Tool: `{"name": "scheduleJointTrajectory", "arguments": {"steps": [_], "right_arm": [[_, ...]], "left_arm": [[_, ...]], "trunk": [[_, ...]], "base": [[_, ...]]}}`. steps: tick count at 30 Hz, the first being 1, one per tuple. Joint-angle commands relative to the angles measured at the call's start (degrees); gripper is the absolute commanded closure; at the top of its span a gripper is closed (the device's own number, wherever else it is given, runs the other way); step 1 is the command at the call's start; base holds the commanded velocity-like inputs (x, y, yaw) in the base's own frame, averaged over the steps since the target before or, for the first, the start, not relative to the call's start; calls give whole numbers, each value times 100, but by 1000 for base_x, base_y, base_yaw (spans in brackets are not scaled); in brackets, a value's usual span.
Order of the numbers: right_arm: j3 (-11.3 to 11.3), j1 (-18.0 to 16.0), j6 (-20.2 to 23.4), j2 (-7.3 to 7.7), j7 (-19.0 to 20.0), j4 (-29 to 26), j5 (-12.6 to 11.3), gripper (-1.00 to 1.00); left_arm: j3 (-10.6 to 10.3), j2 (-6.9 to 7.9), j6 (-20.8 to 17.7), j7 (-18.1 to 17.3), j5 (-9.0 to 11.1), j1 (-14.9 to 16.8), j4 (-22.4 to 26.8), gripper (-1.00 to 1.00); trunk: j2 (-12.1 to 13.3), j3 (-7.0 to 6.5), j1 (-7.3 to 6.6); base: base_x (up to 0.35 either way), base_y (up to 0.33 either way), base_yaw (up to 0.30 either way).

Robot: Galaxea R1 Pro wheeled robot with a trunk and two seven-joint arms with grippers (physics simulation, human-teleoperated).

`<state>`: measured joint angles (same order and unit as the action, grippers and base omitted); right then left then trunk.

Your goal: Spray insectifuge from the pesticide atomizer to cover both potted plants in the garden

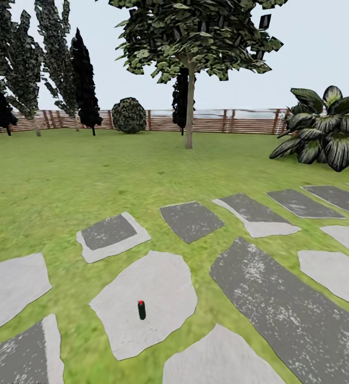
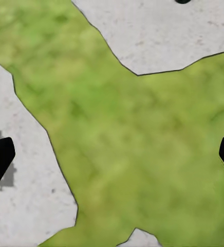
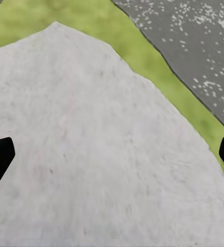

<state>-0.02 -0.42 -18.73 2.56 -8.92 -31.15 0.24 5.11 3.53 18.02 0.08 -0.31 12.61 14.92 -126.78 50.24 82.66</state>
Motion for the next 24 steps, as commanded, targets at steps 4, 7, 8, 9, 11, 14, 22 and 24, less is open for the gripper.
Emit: {"name": "scheduleJointTrajectory", "arguments": {"steps": [4,7,8,9,11,14,22,24], "right_arm": [[2,-2,-16,1,-14,2,3,-100],[2,-2,-16,0,-14,4,3,-100],[2,-2,-16,0,-14,4,3,-100],[2,-2,-16,-1,-14,4,3,-100],[2,-2,-16,2,-14,3,3,-100],[2,-2,-16,2,-14,3,3,-100],[2,-2,-16,1,-14,4,3,-100],[2,-2,-16,1,-14,4,3,-100]], "left_arm": [[17,-2,21,1,-4,5,-7,-100],[17,-2,23,1,-4,5,-6,-100],[17,-2,21,1,-4,5,-6,-100],[17,-2,21,1,-4,5,-6,-100],[17,-2,21,1,-4,5,-7,-100],[17,-2,20,1,-4,5,-6,-100],[17,-2,22,1,-4,5,-6,-100],[17,-2,24,1,-4,5,-6,-100]], "trunk": [[-2,5,1],[-2,5,1],[-2,5,1],[-2,5,1],[-2,5,1],[-2,5,1],[-2,5,1],[-2,5,1]], "base": [[190,-227,279],[180,-233,279],[177,-236,279],[175,-237,278],[165,-245,278],[148,-259,279],[141,-263,279],[140,-264,279]]}}
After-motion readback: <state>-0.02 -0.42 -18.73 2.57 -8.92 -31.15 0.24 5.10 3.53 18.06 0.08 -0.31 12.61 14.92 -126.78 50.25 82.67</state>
